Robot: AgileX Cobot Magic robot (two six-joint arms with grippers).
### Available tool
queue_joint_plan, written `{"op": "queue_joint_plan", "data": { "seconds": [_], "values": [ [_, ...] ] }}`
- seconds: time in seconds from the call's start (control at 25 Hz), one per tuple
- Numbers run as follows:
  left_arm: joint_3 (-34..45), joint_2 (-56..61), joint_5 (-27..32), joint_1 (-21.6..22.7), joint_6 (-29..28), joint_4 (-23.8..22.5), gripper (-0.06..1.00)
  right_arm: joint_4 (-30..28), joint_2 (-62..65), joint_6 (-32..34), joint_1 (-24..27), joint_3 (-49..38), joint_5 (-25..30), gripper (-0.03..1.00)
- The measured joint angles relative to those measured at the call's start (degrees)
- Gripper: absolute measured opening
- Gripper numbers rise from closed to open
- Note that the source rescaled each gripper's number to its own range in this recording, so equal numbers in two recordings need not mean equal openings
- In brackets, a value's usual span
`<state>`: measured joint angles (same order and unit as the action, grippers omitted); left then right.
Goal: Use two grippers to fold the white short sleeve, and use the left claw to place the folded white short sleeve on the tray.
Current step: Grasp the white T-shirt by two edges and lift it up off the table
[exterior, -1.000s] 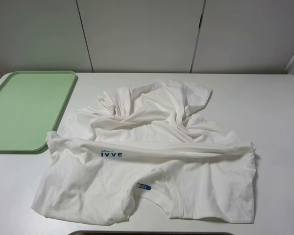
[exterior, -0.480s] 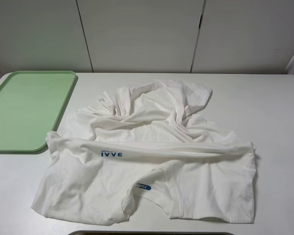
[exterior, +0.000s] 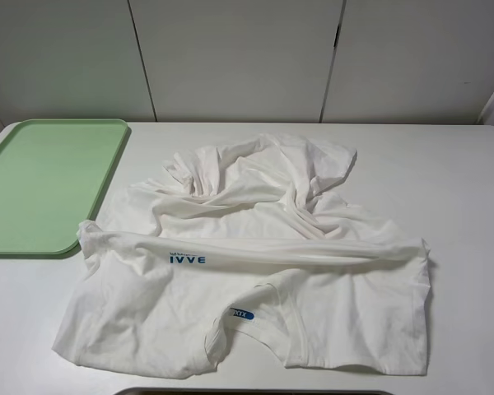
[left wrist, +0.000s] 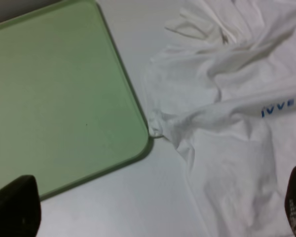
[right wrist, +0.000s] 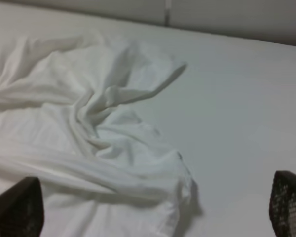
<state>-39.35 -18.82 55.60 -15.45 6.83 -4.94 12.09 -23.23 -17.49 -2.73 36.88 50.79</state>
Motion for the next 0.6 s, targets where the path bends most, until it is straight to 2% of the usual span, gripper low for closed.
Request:
{"op": "queue_joint_plan", "data": {
  "seconds": [0.24, 0.4, 0.52, 0.6],
  "values": [
    [-6.19, -15.24, -0.45, -1.11, 5.72, 1.13, 0.99, 0.73, -11.34, -7.98, -2.8, 2.12, -3.21, 1.0],
    [-7.5, -22.98, -1.08, -1.27, 10.0, 5.4, 0.99, 0.8, -19.62, -12.52, -2.96, 2.29, -5.15, 1.0],
    [-7.52, -28.48, -1.82, -1.27, 14.75, 9.99, 0.99, 1.52, -28.58, -15.25, -2.96, 2.29, -10.84, 1.0],
    [-7.52, -32.18, -3.01, -1.27, 19.47, 13.4, 0.99, 2.5, -32.49, -18.27, -2.96, 2.29, -12.14, 1.0]
  ]
}}
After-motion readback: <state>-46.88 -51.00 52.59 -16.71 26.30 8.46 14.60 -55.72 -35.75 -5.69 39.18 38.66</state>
